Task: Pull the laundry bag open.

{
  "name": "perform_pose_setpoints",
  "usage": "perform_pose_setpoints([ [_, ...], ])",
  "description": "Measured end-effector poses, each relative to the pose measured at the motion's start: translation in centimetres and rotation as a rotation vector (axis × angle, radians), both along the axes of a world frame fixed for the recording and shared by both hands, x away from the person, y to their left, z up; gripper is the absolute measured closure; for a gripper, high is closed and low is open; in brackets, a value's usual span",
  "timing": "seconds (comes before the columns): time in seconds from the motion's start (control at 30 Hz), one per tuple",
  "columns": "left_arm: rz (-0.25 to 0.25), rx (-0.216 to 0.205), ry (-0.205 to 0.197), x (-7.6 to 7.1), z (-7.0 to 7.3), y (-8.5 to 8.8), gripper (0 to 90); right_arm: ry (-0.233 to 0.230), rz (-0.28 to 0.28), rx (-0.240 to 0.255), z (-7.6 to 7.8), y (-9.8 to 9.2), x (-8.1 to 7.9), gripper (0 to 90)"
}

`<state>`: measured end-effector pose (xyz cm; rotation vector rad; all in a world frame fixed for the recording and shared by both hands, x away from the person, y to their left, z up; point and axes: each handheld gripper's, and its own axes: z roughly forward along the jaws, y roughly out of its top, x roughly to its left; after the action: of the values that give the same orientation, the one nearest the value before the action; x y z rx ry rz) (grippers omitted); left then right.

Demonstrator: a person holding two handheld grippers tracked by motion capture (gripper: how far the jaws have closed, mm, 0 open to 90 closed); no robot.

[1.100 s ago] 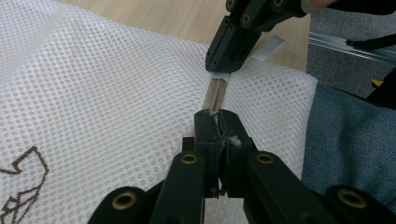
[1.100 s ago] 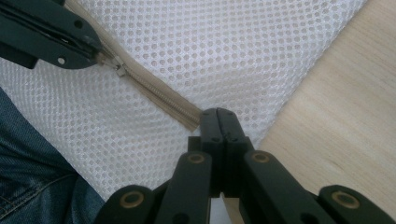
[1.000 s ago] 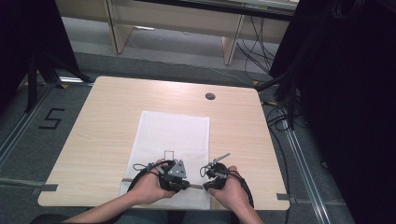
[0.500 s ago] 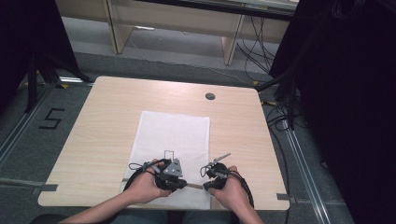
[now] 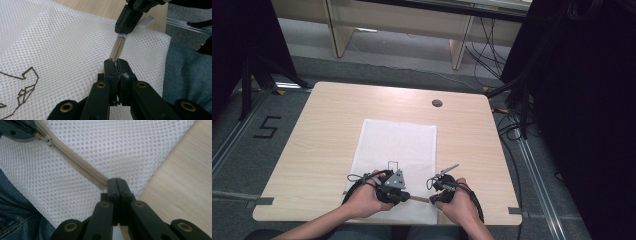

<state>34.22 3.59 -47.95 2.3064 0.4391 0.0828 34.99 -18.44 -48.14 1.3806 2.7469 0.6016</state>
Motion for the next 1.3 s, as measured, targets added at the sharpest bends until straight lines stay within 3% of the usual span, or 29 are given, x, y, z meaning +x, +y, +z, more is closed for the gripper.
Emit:
perform_pose_setpoints([
  [0.47,-0.002,0.008,-0.002,0.03,0.01,0.50,87.2,-0.012,0.015,0.007,-0.07,-0.09,0.10,90.0],
  [0.57,0.000,0.006,0.001,-0.02,0.06,0.50,87.2,0.013,-0.012,0.010,0.00,0.05,-0.06,90.0],
  [0.63,-0.004,0.007,-0.002,-0.01,0.04,0.49,87.2,-0.006,0.009,0.002,-0.01,-0.06,0.04,90.0],
  [1.3,0.002,0.009,-0.003,0.06,0.26,0.95,87.2,-0.007,0.019,0.007,-0.08,-0.11,0.12,90.0],
])
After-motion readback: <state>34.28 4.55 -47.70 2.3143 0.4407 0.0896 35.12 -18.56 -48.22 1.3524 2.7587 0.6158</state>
